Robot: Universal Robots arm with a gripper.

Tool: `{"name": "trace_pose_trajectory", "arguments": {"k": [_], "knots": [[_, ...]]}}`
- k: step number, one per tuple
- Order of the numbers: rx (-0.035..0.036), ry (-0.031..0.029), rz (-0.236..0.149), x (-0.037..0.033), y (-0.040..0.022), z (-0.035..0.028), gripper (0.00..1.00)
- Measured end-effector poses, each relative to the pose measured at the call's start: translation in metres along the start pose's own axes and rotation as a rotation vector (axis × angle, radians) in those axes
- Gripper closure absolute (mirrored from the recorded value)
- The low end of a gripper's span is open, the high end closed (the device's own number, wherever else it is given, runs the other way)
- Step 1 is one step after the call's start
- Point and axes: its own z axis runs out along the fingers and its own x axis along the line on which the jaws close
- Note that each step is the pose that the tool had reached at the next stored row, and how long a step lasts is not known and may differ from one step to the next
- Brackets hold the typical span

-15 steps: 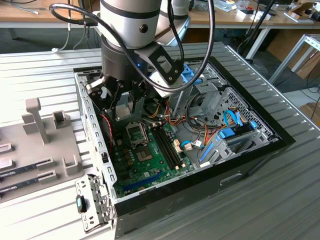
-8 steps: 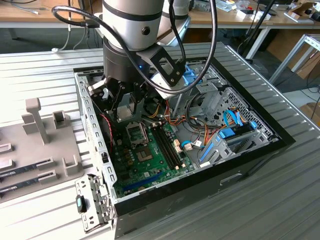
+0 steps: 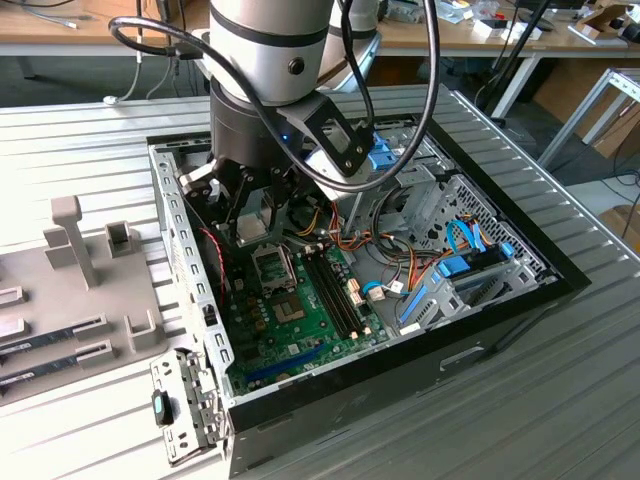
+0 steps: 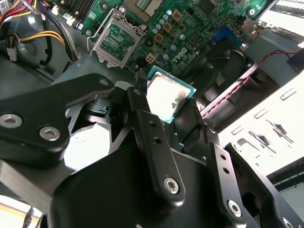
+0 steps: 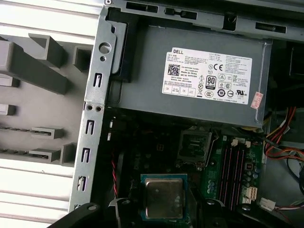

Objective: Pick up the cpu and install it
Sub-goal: 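Pick up the cpu and move it towards the insertion slot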

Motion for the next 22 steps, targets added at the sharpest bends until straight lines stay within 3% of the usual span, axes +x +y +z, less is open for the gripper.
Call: {"name": "trace_pose_trajectory", "arguments": {"k": [22], "knots": [[0.0000, 0.0000, 0.000, -0.0054, -0.0084, 0.0043, 0.53]]}}
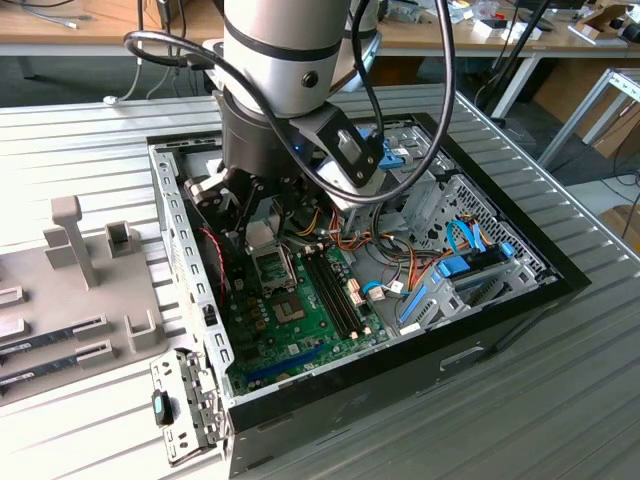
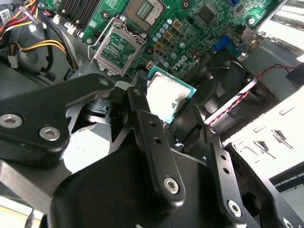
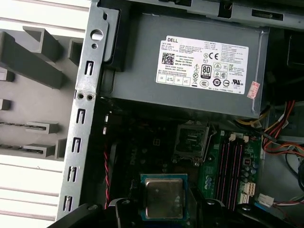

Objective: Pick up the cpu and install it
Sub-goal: 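Pick up the cpu and move it towards the insertion slot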

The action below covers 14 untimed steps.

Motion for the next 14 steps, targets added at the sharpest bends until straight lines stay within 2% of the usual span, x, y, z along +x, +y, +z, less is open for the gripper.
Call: {"name": "trace_pose_trajectory", "arguments": {"k": [14], "knots": [[-0.0001, 0.0000, 0.000, -0.0036, -0.0052, 0.0027, 0.53]]}}
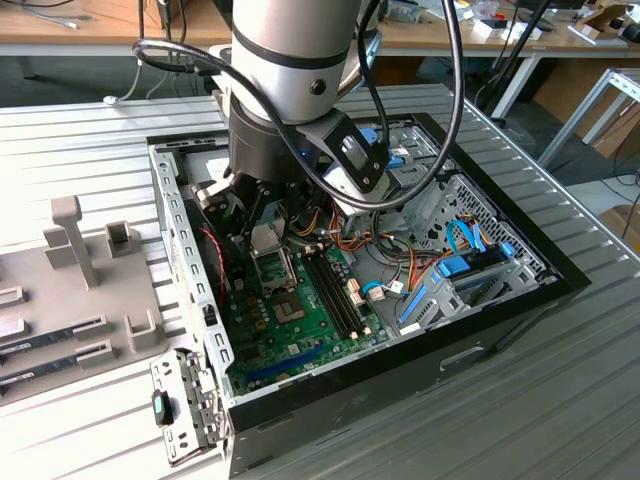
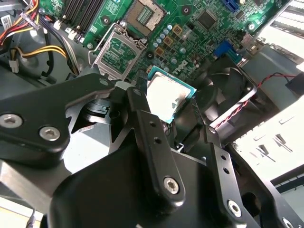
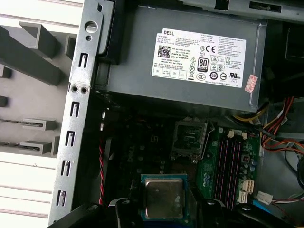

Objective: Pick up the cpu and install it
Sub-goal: 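Pick up the cpu and move it towards the insertion slot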

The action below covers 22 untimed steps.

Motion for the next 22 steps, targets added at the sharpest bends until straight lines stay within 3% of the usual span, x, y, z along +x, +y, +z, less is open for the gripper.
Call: {"name": "trace_pose_trajectory", "arguments": {"k": [22], "knots": [[0.0001, 0.0000, 0.000, -0.0050, -0.0067, 0.0034, 0.53]]}}
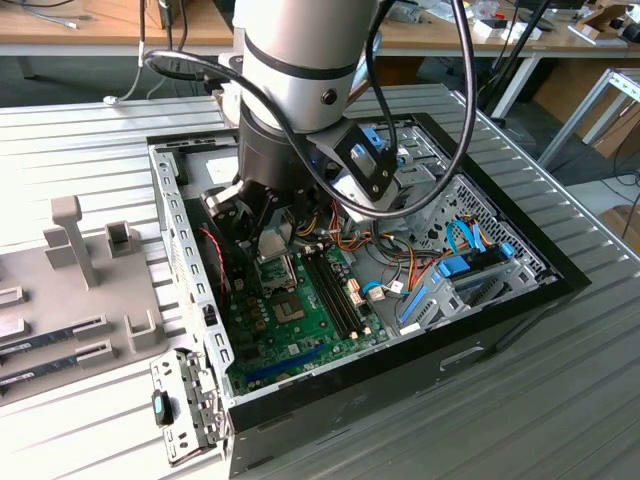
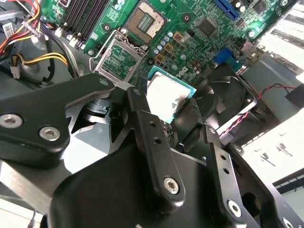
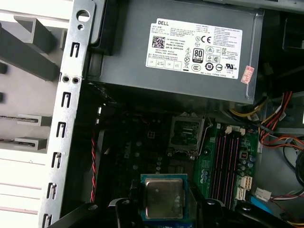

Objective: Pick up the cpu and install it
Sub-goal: 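Pick up the cpu and move it towards the insertion slot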

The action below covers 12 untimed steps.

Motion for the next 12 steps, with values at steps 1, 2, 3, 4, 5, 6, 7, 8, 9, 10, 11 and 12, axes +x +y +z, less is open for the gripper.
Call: {"name": "trace_pose_trajectory", "arguments": {"k": [1, 2, 3, 4, 5, 6, 7, 8, 9, 10, 11, 12], "knots": [[-0.0001, 0.0000, 0.000, -0.0003, -0.0004, 0.0002, 0.53], [-0.0001, 0.0000, 0.000, -0.0004, -0.0007, 0.0004, 0.53], [0.0000, 0.0000, 0.000, -0.0007, -0.0011, 0.0005, 0.53], [0.0000, 0.0000, 0.000, -0.0009, -0.0014, 0.0007, 0.53], [0.0000, 0.0000, 0.000, -0.0012, -0.0020, 0.0009, 0.53], [0.0000, 0.0000, 0.000, -0.0014, -0.0023, 0.0010, 0.53], [-0.0001, -0.0001, 0.000, -0.0015, -0.0026, 0.0012, 0.53], [-0.0001, -0.0001, 0.000, -0.0017, -0.0029, 0.0013, 0.53], [0.0000, 0.0000, 0.000, -0.0019, -0.0032, 0.0014, 0.53], [-0.0001, 0.0000, 0.000, -0.0021, -0.0035, 0.0016, 0.53], [0.0000, 0.0000, 0.000, -0.0023, -0.0038, 0.0017, 0.53], [0.0000, 0.0000, 0.000, -0.0026, -0.0045, 0.0020, 0.53]]}}
